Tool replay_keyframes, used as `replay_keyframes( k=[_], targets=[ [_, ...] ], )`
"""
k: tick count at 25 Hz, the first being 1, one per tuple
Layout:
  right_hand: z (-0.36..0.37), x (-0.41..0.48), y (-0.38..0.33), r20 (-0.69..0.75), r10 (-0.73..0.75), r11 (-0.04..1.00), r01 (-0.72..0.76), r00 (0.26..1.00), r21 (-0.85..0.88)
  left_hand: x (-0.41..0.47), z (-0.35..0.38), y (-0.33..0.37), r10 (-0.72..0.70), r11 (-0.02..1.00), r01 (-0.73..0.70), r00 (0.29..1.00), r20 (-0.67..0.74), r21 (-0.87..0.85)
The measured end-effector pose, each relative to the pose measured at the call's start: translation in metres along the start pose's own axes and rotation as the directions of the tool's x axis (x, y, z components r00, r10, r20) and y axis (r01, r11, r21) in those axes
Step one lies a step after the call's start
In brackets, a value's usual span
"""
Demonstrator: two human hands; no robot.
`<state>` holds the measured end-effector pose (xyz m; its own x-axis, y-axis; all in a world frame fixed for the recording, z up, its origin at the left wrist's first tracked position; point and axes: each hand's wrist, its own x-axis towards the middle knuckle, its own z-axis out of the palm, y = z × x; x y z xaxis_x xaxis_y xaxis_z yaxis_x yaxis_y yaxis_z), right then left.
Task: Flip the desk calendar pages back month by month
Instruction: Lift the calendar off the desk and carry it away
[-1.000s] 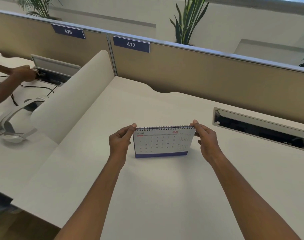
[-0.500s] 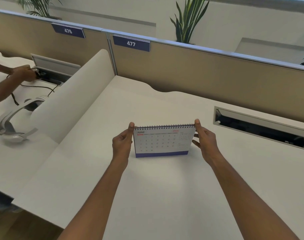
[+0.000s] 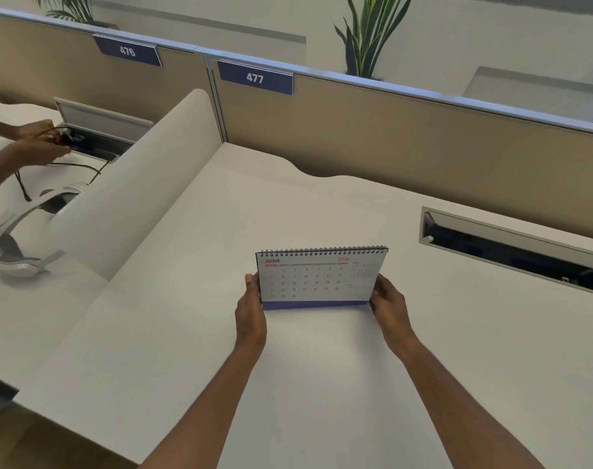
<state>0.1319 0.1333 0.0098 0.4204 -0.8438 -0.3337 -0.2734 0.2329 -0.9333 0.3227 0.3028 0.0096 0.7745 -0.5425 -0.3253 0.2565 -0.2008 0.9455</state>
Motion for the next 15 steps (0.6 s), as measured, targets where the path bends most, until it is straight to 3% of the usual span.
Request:
replay_keyframes(
  k=[5,15],
  targets=[
    [0.003,0.004,0.019,0.057,-0.063,0.977,0.073,0.996,-0.199,0.008,-0.003,-0.009,-0.038,0.999,0.037,0.999,0.015,0.029],
    [0.009,0.027,0.001,0.056,-0.085,0.984,0.093,0.995,-0.149,0.021,0.001,0.013,-0.053,0.999,0.054,0.998,0.044,-0.009]
  ],
)
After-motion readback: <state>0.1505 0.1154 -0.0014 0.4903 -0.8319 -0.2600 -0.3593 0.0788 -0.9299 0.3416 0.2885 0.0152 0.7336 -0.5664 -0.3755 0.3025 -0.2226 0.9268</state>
